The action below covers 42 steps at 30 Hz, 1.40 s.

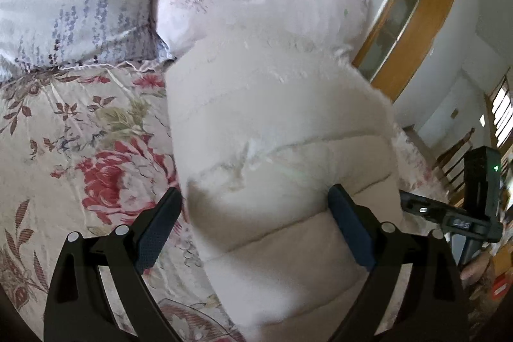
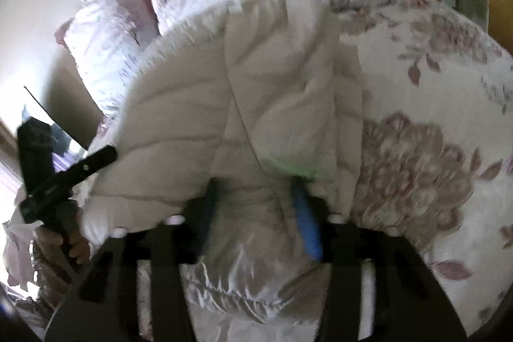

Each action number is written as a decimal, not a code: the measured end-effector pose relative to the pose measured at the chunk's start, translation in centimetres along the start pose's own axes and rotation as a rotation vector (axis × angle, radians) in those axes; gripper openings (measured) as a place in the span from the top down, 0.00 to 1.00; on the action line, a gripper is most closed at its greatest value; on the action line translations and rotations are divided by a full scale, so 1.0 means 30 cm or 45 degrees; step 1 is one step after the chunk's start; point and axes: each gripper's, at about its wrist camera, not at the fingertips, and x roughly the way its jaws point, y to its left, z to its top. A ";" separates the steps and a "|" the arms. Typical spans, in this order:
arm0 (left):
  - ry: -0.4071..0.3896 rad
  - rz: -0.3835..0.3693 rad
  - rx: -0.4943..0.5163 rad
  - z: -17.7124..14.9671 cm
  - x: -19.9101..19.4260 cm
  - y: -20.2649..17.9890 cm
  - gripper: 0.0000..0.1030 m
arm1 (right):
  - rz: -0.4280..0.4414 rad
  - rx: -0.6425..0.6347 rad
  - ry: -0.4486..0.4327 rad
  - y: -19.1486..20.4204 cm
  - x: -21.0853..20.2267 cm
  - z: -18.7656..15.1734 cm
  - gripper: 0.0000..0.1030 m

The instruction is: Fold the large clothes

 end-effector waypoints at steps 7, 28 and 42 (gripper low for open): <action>0.058 -0.152 -0.235 0.038 0.018 0.121 0.09 | 0.187 0.274 -0.015 -0.149 -0.037 0.144 0.02; 0.168 -0.397 -0.418 0.047 0.152 0.172 0.08 | 0.430 0.382 0.393 -0.225 0.266 0.203 0.02; 0.151 -0.454 -0.482 0.024 0.161 0.204 0.08 | 0.573 0.208 0.508 -0.020 0.369 0.205 0.02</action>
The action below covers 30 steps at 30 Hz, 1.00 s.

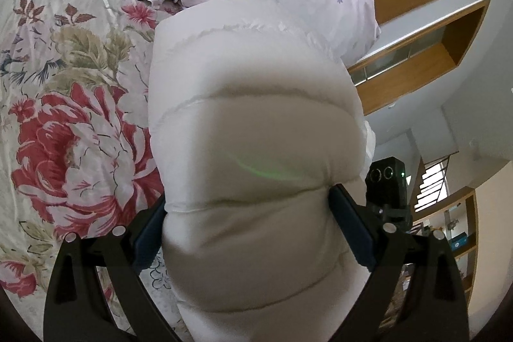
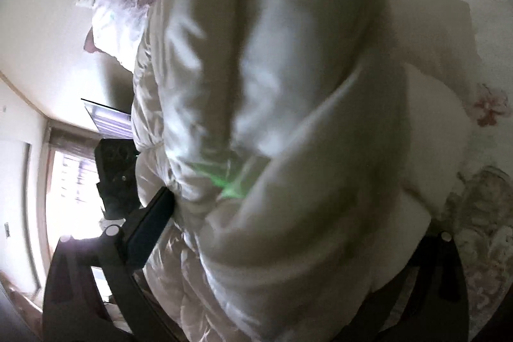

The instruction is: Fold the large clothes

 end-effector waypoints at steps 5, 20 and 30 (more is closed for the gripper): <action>-0.041 -0.017 -0.018 -0.006 -0.024 0.004 0.13 | 0.106 0.023 -0.034 0.014 0.009 -0.017 0.26; -0.235 -0.049 0.067 0.017 -0.227 -0.051 0.43 | 0.195 -0.175 -0.143 0.308 0.006 -0.006 0.60; -0.311 0.152 0.048 0.084 -0.357 0.069 0.43 | 0.146 -0.247 -0.093 0.455 0.211 0.080 0.61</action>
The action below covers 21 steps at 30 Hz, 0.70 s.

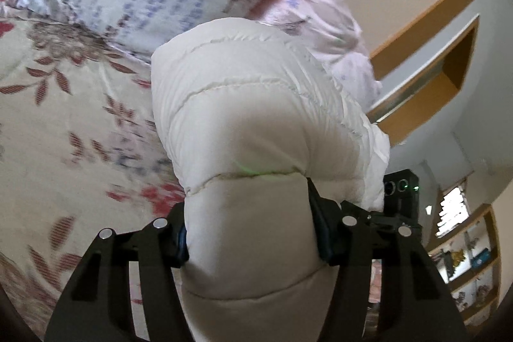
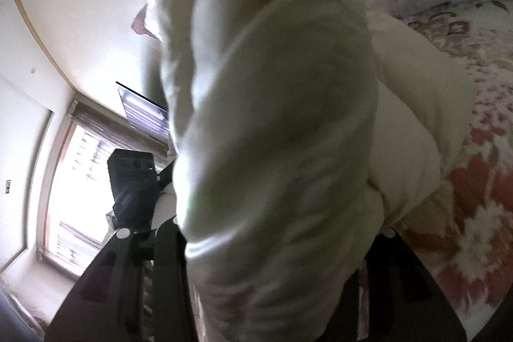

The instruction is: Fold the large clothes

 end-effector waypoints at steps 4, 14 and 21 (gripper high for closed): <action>0.004 0.068 -0.023 0.026 0.025 0.069 0.43 | -0.058 -0.021 0.005 0.003 0.080 0.034 0.61; -0.007 0.208 -0.042 0.063 0.110 0.172 0.38 | -0.175 0.074 0.009 -0.050 0.100 -0.020 0.49; -0.035 0.327 0.059 0.054 0.107 0.139 0.30 | -0.257 0.133 0.037 -0.062 0.059 -0.033 0.25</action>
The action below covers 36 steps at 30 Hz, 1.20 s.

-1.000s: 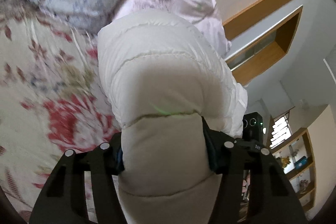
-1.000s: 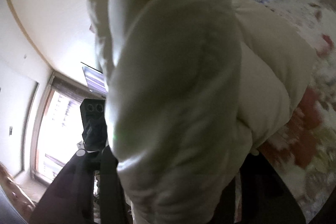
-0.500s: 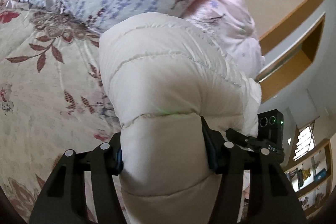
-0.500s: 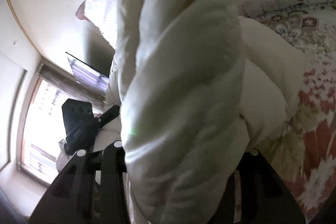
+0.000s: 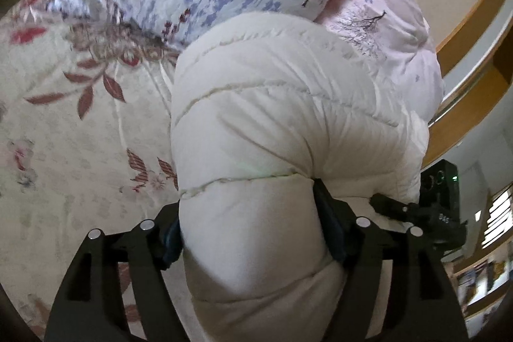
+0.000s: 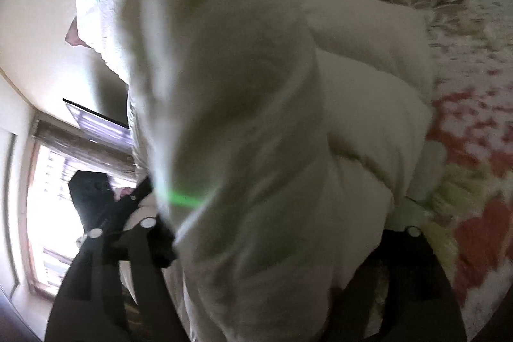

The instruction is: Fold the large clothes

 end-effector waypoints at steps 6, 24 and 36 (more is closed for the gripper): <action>-0.156 0.077 0.173 -0.025 -0.160 -0.061 0.29 | -0.162 -0.024 -0.223 -0.002 -0.241 -0.006 0.16; -0.121 0.206 0.570 -0.190 -0.118 -0.270 0.25 | -0.444 0.042 -0.395 -0.047 -0.135 0.112 0.86; -0.125 0.281 0.590 -0.214 -0.076 -0.280 0.20 | -0.601 0.022 -0.426 -0.010 -0.156 0.062 0.61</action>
